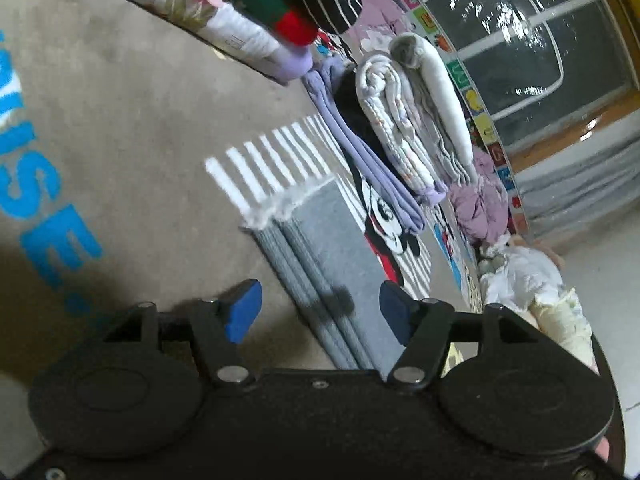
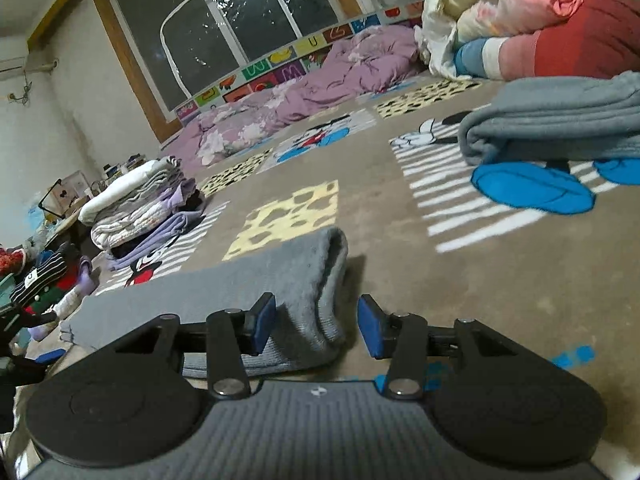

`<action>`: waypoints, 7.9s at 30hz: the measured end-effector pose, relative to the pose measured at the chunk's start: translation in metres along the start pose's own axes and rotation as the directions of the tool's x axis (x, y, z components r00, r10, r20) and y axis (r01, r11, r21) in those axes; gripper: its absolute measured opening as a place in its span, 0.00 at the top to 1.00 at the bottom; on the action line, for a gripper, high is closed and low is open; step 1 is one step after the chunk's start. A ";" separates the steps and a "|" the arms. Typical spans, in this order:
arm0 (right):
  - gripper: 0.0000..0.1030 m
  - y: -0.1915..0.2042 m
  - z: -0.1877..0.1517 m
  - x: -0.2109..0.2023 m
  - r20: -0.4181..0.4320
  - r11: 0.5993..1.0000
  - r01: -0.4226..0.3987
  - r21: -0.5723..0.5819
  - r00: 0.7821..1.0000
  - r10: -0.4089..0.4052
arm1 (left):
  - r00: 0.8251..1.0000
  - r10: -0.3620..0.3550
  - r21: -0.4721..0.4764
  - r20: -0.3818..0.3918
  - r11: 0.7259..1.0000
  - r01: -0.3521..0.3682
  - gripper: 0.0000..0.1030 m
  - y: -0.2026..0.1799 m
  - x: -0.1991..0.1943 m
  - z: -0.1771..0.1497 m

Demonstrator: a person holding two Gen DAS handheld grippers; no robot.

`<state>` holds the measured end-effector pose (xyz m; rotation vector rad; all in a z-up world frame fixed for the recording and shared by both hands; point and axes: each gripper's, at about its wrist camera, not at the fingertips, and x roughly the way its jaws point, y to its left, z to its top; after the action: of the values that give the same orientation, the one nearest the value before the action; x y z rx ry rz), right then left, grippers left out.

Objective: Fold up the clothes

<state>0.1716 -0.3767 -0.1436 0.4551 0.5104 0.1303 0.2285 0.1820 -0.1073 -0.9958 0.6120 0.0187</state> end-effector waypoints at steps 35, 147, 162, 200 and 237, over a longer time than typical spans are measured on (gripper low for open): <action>0.54 -0.072 0.011 0.012 0.052 0.859 -0.227 0.458 0.972 0.229 | 0.971 -0.211 0.791 0.114 0.611 0.040 0.83 -0.215 -0.022 -0.157; 0.52 0.010 0.032 0.036 0.050 0.923 -0.248 0.293 0.968 0.244 | 0.889 -0.271 0.242 -0.368 0.896 0.373 0.66 -0.102 0.065 -0.086; 0.53 0.122 0.068 0.111 0.020 0.873 -0.435 0.219 0.897 0.442 | 0.935 -0.340 0.129 -0.101 0.927 0.351 0.66 -0.061 0.025 0.021; 0.54 0.219 0.117 0.208 -0.073 0.829 -0.501 0.248 0.844 0.532 | 0.941 -0.335 0.062 0.051 0.941 0.332 0.66 -0.074 0.031 0.122; 0.48 0.272 0.198 0.384 -0.006 0.883 -0.359 0.301 0.926 0.378 | 0.986 -0.086 0.077 0.143 0.994 0.076 0.27 -0.098 0.141 0.248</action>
<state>0.6008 -0.1217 -0.0366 0.8437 0.5036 0.4424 0.4913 0.2873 -0.0031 -0.9407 0.4345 -0.0016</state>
